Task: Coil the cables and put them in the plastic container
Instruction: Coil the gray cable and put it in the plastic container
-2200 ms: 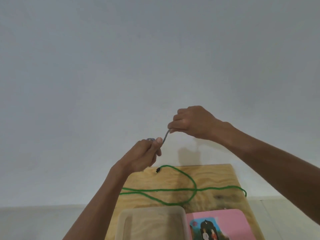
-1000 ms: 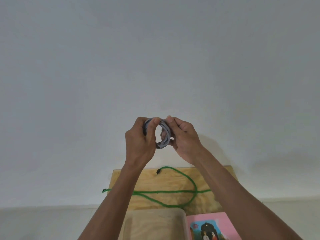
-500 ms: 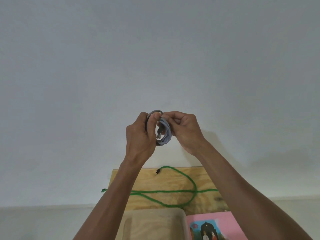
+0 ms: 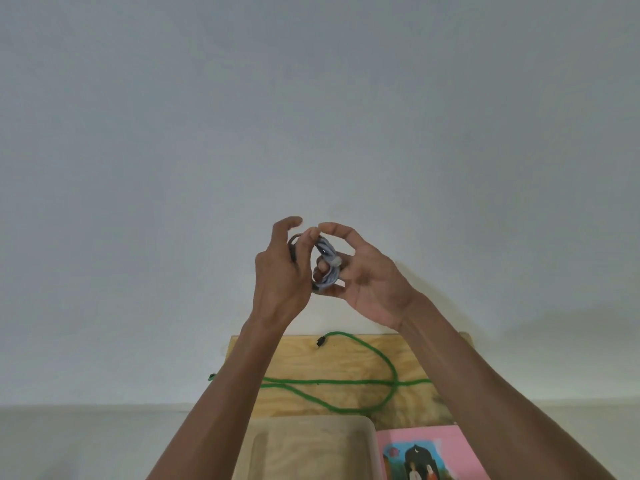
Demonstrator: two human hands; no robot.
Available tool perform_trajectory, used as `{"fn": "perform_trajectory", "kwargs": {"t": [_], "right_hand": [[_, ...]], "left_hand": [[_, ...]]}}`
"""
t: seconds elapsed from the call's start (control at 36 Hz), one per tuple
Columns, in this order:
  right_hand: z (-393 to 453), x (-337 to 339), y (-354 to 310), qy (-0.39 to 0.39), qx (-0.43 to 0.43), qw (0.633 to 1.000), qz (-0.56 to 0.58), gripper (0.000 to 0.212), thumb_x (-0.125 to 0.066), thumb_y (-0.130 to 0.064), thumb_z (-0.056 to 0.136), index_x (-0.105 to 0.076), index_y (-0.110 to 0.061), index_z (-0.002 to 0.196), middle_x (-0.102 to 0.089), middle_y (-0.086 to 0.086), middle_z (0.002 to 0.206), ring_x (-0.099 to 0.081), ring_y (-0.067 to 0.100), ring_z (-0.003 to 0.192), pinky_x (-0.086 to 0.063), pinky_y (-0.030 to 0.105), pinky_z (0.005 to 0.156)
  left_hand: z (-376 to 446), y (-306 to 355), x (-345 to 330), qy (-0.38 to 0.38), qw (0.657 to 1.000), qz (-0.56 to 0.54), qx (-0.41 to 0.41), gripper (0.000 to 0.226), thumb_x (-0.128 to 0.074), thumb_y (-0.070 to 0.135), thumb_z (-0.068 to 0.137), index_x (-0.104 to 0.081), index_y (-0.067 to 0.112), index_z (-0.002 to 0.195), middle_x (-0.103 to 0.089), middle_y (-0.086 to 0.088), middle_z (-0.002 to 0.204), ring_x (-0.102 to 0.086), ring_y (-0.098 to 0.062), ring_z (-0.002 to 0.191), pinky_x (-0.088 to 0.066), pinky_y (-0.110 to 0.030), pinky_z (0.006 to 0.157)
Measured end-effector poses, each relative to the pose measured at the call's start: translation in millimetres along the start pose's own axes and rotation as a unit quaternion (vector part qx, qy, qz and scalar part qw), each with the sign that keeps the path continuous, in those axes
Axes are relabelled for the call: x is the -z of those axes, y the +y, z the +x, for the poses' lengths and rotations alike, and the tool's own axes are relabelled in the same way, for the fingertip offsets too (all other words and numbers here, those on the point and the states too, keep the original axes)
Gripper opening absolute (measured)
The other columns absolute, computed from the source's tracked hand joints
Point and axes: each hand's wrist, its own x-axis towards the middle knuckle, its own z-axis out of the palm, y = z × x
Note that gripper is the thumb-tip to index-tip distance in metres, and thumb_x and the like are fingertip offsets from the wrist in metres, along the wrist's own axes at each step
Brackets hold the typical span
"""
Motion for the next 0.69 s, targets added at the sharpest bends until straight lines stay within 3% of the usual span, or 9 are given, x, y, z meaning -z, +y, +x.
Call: {"fn": "perform_trajectory", "kwargs": {"t": [0.08, 0.17, 0.25, 0.31, 0.39, 0.47, 0.61, 0.67, 0.69], "right_hand": [[-1.5, -5.3, 0.1, 0.022, 0.03, 0.993, -0.116, 0.056, -0.061, 0.006, 0.085, -0.051, -0.022, 0.132, -0.055, 0.009, 0.085, -0.057, 0.024, 0.082, -0.049, 0.052, 0.095], [-2.8, -12.7, 1.6, 0.097, 0.086, 0.968, -0.217, 0.035, -0.066, -0.01, 0.092, -0.06, -0.024, 0.124, -0.066, 0.015, 0.094, -0.068, 0.028, 0.082, -0.058, 0.049, 0.087], [-0.6, -18.8, 6.3, 0.178, 0.139, 0.93, -0.29, 0.027, -0.069, -0.025, 0.09, -0.069, -0.028, 0.117, -0.069, 0.001, 0.108, -0.071, 0.021, 0.091, -0.062, 0.044, 0.075], [1.7, -19.1, 7.2, 0.23, 0.179, 0.901, -0.321, 0.022, -0.073, -0.03, 0.087, -0.075, -0.029, 0.108, -0.063, -0.009, 0.116, -0.067, 0.01, 0.093, -0.061, 0.033, 0.069], [2.9, -19.3, 0.4, 0.232, 0.209, 0.879, -0.361, 0.007, -0.076, -0.025, 0.084, -0.077, -0.027, 0.09, -0.068, -0.012, 0.097, -0.063, 0.005, 0.078, -0.049, 0.019, 0.059], [2.9, -20.0, -13.3, 0.216, 0.219, 0.896, -0.321, 0.008, -0.075, -0.015, 0.085, -0.075, -0.021, 0.079, -0.075, -0.004, 0.083, -0.066, 0.007, 0.069, -0.05, 0.02, 0.059], [12.7, -13.2, -24.6, 0.28, 0.167, 0.927, -0.187, 0.018, -0.078, -0.023, 0.083, -0.073, -0.007, 0.076, -0.063, 0.005, 0.062, -0.056, 0.014, 0.057, -0.051, 0.026, 0.06], [16.4, -12.8, -20.5, 0.3, 0.114, 0.942, -0.099, 0.02, -0.082, -0.022, 0.078, -0.072, -0.006, 0.085, -0.061, 0.006, 0.062, -0.053, 0.017, 0.058, -0.05, 0.028, 0.061], [18.0, -13.0, -17.2, 0.311, 0.087, 0.945, -0.05, 0.031, -0.085, -0.02, 0.075, -0.068, -0.007, 0.098, -0.065, 0.008, 0.067, -0.055, 0.019, 0.06, -0.051, 0.029, 0.063]], "left_hand": [[-1.7, 0.0, 0.9, -0.002, 1.0, 0.005, -0.016, 0.024, -0.046, 0.033, 0.105, -0.062, 0.017, 0.099, -0.06, 0.002, 0.062, -0.052, -0.008, 0.047, -0.037, -0.012, 0.045], [-0.9, -1.9, 0.5, -0.006, 1.0, 0.014, -0.002, 0.03, -0.045, 0.032, 0.106, -0.064, 0.013, 0.094, -0.063, 0.005, 0.066, -0.056, -0.005, 0.053, -0.04, -0.012, 0.047], [0.3, -2.9, 1.5, -0.003, 1.0, 0.021, 0.007, 0.032, -0.046, 0.031, 0.105, -0.06, 0.009, 0.087, -0.057, 0.003, 0.059, -0.055, -0.004, 0.051, -0.038, -0.009, 0.045], [0.2, -6.2, 2.4, -0.004, 0.999, 0.047, -0.003, 0.036, -0.046, 0.03, 0.105, -0.056, 0.007, 0.079, -0.051, 0.003, 0.053, -0.051, -0.005, 0.049, -0.036, -0.01, 0.045], [-1.4, -15.4, 1.8, -0.034, 0.995, 0.089, -0.017, 0.042, -0.044, 0.032, 0.105, -0.052, 0.004, 0.074, -0.05, 0.0, 0.053, -0.043, -0.014, 0.046, -0.033, -0.021, 0.046], [-2.0, -17.7, 1.9, -0.053, 0.994, 0.092, -0.029, 0.052, -0.04, 0.042, 0.104, -0.059, 0.001, 0.077, -0.059, -0.011, 0.058, -0.051, -0.024, 0.052, -0.039, -0.032, 0.051], [-7.4, -3.2, 4.3, -0.114, 0.992, 0.05, -0.029, 0.051, -0.037, 0.049, 0.101, -0.057, 0.012, 0.073, -0.051, 0.01, 0.052, -0.052, -0.007, 0.051, -0.036, -0.015, 0.047], [-10.3, -1.3, 1.9, -0.147, 0.988, 0.029, -0.025, 0.051, -0.04, 0.054, 0.096, -0.053, 0.012, 0.07, -0.049, 0.01, 0.052, -0.046, -0.007, 0.046, -0.035, -0.017, 0.047], [-11.2, -2.0, 0.9, -0.159, 0.987, 0.02, -0.022, 0.052, -0.044, 0.055, 0.094, -0.05, 0.01, 0.069, -0.047, 0.008, 0.052, -0.041, -0.008, 0.046, -0.034, -0.019, 0.048]]}}
